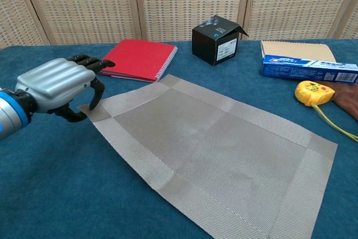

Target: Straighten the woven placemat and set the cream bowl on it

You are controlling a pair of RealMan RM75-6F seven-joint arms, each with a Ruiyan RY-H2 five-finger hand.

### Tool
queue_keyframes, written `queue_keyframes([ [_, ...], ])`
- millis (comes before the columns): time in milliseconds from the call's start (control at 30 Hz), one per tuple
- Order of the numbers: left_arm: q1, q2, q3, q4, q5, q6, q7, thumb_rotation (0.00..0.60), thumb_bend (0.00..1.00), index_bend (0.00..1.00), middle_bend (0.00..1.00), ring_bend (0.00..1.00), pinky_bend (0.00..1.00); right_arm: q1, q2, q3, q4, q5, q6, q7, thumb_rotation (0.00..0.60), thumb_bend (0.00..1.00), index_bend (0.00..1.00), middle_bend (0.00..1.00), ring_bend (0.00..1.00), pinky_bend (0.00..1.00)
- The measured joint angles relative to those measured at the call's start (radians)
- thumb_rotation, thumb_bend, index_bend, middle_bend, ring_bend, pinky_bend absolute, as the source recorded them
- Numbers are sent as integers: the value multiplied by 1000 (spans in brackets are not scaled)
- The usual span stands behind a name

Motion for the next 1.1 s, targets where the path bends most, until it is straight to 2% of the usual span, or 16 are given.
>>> queue_keyframes([
  [233,58,80,77,-143,47,35,21,600,655,697,0,0,0,-2,-15,-10,-3,-15,7,-30,600,152,222,0,0,0],
  [633,121,145,213,-299,185,33,41,600,655,698,0,0,0,-7,-16,-20,-7,-28,15,-34,600,152,222,0,0,0],
  [900,135,177,245,-335,268,21,-21,600,655,703,0,0,0,-8,-16,-23,-8,-31,16,-36,600,152,222,0,0,0],
  [1100,132,193,262,-330,332,13,-126,600,652,704,0,0,0,-7,-17,-24,-7,-31,14,-38,600,152,222,0,0,0],
])
